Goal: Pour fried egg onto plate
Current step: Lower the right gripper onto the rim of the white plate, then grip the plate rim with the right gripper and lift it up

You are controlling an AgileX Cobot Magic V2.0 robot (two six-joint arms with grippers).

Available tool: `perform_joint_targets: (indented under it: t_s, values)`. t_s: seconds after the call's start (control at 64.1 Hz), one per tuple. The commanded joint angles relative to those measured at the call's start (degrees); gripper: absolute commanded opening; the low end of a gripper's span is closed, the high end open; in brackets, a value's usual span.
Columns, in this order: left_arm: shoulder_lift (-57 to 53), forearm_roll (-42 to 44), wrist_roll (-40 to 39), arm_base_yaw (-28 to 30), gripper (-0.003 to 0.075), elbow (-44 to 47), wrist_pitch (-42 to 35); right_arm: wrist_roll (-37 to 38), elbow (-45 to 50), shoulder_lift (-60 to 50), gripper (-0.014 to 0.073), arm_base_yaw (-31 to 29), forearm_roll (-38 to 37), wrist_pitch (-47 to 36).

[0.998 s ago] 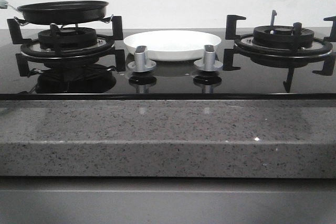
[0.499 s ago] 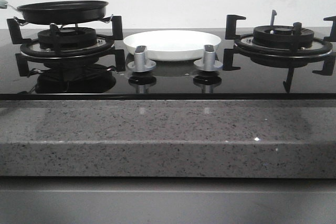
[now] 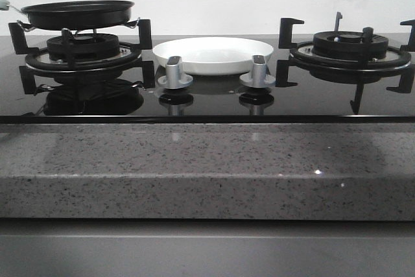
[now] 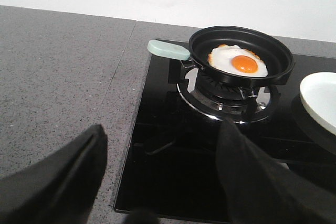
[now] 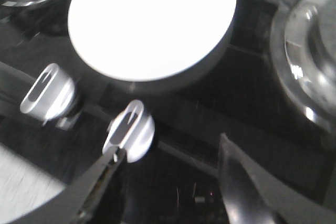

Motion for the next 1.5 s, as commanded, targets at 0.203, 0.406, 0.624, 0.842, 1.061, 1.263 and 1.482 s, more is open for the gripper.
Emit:
perform_joint_targets:
  t_s: [0.203, 0.406, 0.624, 0.842, 1.061, 1.263, 1.482]
  values:
    - [0.5, 0.1, -0.2, -0.4, 0.0440, -1.5, -4.5, -0.6, -16.2, 13.1, 0.0412, 0.1, -0.7, 0.9]
    - [0.5, 0.1, -0.2, -0.4, 0.0440, -1.5, -4.5, -0.6, -24.0, 21.0, 0.0412, -0.4, -2.0, 2.5]
    - [0.5, 0.1, -0.2, -0.4, 0.0440, -1.5, -4.5, -0.6, -29.3, 27.2, 0.0412, -1.2, -2.5, 3.4]
    - [0.5, 0.1, -0.2, -0.4, 0.0440, -1.5, -4.5, -0.6, -32.3, 30.8, 0.0412, -1.2, -1.8, 3.4]
    - [0.5, 0.1, -0.2, -0.4, 0.0440, -1.5, -4.5, -0.6, -33.3, 32.6, 0.0412, -1.2, -1.7, 3.2]
    - [0.5, 0.1, -0.2, -0.4, 0.0440, -1.5, -4.5, -0.6, -33.3, 33.4, 0.0382, -1.2, -1.0, 3.7]
    - [0.5, 0.1, -0.2, -0.4, 0.0440, -1.5, -4.5, -0.6, -33.3, 33.4, 0.0102, -1.2, -1.0, 3.2]
